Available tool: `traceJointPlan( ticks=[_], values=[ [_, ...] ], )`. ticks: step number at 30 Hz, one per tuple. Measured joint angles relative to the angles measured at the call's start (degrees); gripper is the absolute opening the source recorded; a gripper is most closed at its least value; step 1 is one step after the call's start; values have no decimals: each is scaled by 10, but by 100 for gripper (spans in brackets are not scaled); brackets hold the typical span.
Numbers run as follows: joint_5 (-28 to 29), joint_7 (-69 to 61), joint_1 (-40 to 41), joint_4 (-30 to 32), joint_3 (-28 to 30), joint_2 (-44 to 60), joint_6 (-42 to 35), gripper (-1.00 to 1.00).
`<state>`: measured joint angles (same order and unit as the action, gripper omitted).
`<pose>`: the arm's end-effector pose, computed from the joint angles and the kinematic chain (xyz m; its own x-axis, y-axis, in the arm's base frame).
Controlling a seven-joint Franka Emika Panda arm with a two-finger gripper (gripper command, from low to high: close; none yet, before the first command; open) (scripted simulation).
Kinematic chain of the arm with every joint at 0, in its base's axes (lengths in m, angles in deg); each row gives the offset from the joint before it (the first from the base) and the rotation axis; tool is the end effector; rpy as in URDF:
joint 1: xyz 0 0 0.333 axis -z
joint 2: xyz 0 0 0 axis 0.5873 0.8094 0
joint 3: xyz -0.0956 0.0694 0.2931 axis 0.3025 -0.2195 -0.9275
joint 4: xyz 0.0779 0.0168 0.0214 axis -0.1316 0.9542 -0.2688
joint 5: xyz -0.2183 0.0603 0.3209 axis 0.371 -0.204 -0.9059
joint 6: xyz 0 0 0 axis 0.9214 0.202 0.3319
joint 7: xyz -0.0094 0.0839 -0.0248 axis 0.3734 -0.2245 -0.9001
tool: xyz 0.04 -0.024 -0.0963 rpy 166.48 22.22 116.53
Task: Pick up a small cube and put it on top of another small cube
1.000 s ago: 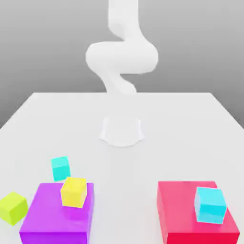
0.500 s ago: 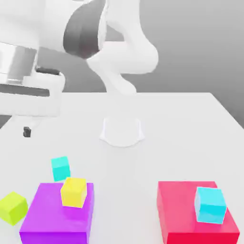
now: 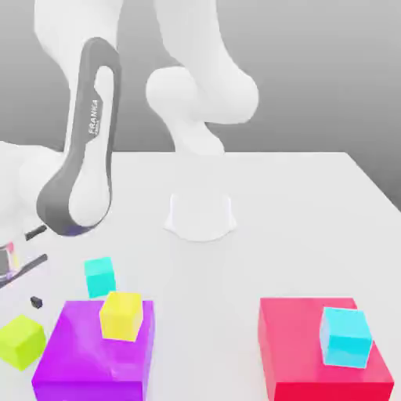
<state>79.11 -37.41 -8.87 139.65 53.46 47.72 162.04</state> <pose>0.4051 -0.2949 0.1393 0.9700 0.2430 0.0004 0.2430 -0.9700 0.0009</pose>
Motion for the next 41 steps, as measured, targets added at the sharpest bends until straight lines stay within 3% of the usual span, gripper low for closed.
traceJointPlan(
  ticks=[7,12,17,22,30,38,39,41],
  values=[
    [-1,-1,1,0,-1,1,0,-100],
    [36,32,-19,23,26,-89,-67,-100],
    [112,169,-47,109,71,-182,-82,-100],
    [183,311,-26,200,79,-284,-92,-100],
    [204,466,22,347,65,-450,-100,-100],
    [163,454,1,362,80,-319,47,-100],
    [152,447,-4,362,82,-302,64,100],
    [152,447,-4,362,82,-302,64,100]
  ],
)
